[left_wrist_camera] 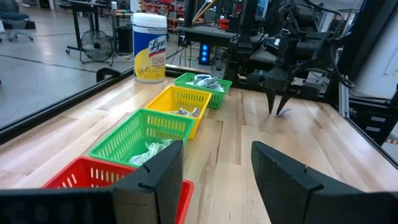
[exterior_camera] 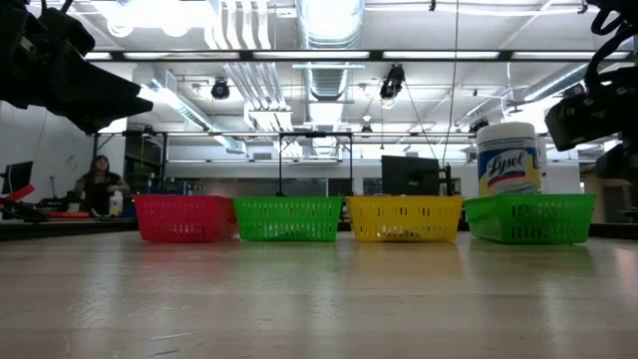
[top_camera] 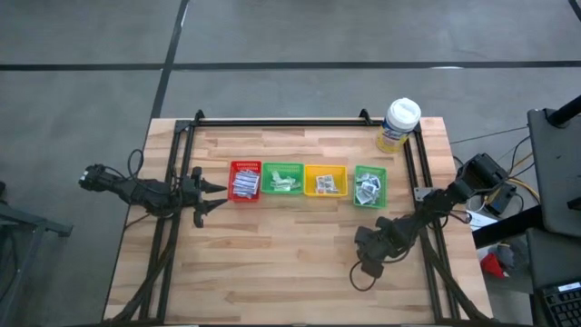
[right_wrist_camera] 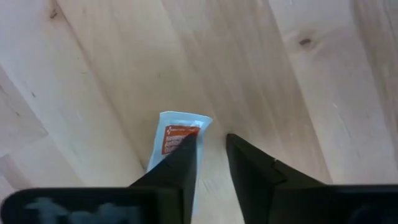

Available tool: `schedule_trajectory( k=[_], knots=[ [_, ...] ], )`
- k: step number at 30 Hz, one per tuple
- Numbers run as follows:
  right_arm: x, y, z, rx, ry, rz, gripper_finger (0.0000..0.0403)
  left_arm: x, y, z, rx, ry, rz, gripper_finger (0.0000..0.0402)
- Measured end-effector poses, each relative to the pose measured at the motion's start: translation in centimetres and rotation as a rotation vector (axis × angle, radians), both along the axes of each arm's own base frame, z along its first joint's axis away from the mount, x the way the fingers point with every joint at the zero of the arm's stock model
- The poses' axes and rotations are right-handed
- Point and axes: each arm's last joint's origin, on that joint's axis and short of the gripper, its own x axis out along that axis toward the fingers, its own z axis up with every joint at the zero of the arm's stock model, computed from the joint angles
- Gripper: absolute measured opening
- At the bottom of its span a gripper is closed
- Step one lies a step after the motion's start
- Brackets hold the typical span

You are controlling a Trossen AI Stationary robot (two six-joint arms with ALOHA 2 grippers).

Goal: Pick & Place First Aid Supplies
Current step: Put the orange ointment pack into the yellow bin

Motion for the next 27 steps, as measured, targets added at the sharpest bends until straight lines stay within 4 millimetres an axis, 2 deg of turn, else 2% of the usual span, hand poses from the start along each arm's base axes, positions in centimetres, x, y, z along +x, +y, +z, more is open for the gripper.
schedule_trajectory(
  k=[8,18,27],
  knots=[
    [-0.2,-0.2,-0.1,-0.039,0.009,0.0,0.0015,0.0,0.0,0.0,0.0,0.0,0.0,0.0188],
    [-1.3,-1.2,0.0,-0.154,0.092,-0.04,0.0008,0.0,0.0,0.0,0.0,0.0,0.0,0.0188],
    [-1.6,-1.4,1.0,-0.151,0.044,-0.05,0.0008,0.0,0.0,0.0,0.0,0.0,0.0,0.0188]
  ],
)
